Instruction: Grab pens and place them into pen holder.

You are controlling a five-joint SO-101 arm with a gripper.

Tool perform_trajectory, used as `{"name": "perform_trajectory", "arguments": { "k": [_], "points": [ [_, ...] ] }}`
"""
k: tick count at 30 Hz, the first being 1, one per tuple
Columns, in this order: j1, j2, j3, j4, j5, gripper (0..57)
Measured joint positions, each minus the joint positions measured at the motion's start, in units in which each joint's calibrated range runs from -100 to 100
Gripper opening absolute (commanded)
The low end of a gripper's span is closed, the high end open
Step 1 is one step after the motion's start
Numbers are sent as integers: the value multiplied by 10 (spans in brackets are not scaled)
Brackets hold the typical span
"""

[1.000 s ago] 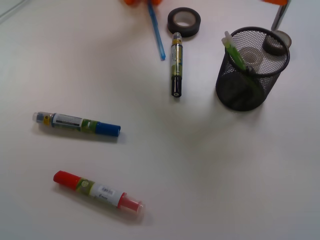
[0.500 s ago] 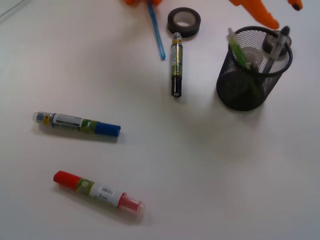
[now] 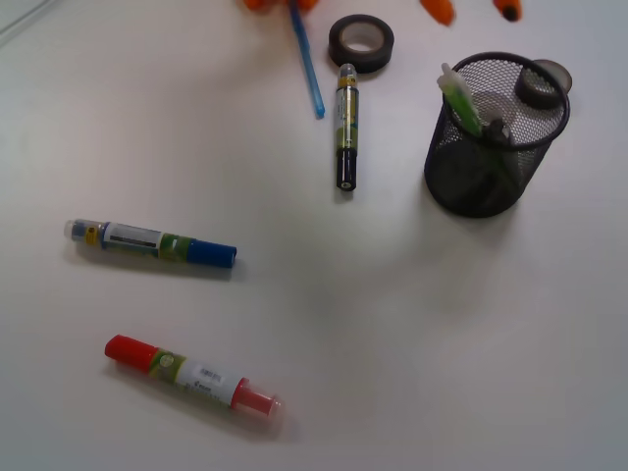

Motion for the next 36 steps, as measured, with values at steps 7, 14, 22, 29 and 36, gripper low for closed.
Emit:
{"name": "perform_trajectory", "arguments": {
  "k": [7,14,22,29,36],
  "points": [
    [95,-132,3,338,-19,285],
    [124,-240,109,554,-62,272],
    [102,-322,276,578,-109,272],
    [21,-333,363,580,-162,272],
    [15,-333,427,537,-177,272]
  ]
}}
